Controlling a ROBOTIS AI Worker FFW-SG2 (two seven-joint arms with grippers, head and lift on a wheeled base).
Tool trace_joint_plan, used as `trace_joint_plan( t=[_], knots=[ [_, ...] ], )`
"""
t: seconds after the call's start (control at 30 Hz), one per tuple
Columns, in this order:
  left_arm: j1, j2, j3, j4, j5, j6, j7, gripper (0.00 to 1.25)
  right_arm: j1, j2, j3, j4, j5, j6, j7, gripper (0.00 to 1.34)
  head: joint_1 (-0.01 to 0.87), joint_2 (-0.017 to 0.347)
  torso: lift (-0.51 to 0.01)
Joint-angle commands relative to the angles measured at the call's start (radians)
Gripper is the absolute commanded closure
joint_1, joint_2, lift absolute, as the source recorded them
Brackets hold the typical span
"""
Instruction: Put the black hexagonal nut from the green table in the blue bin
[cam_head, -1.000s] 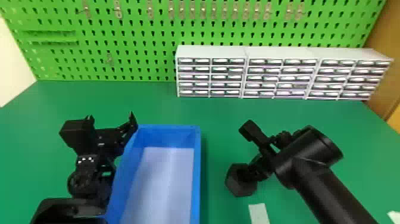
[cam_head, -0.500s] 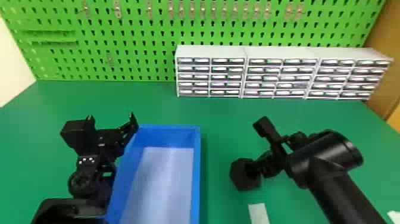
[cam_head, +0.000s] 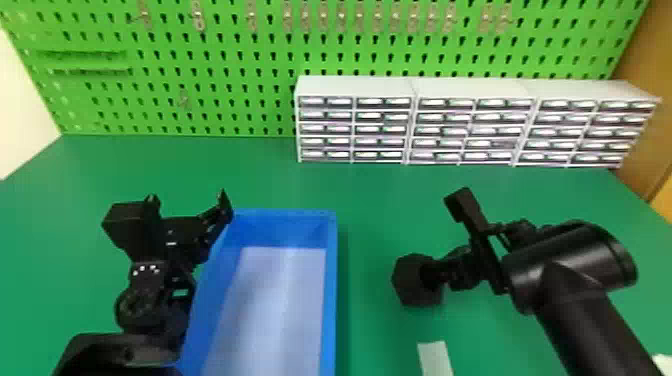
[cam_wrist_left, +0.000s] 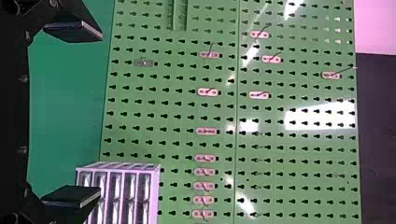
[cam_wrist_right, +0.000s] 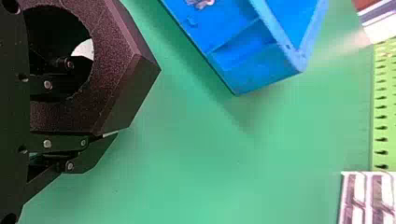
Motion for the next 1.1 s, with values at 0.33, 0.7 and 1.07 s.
trace_joint_plan(
  t=[0.33,0.7,1.07],
  knots=[
    [0.0,0.0,0.0,0.001,0.0,0.0,0.0,0.12,0.024,0.003,-0.08,-0.082,-0.163,-0.02,-0.048,1.14,0.657,0.057,-0.095],
    [0.0,0.0,0.0,0.003,0.0,0.0,0.001,0.12,0.05,0.006,-0.111,-0.176,-0.351,-0.064,-0.153,1.14,0.657,0.057,-0.095],
    [0.002,0.0,0.0,0.003,0.0,-0.003,0.001,0.12,0.064,0.005,-0.09,-0.315,-0.439,-0.072,-0.216,1.14,0.657,0.057,-0.095]
  ],
)
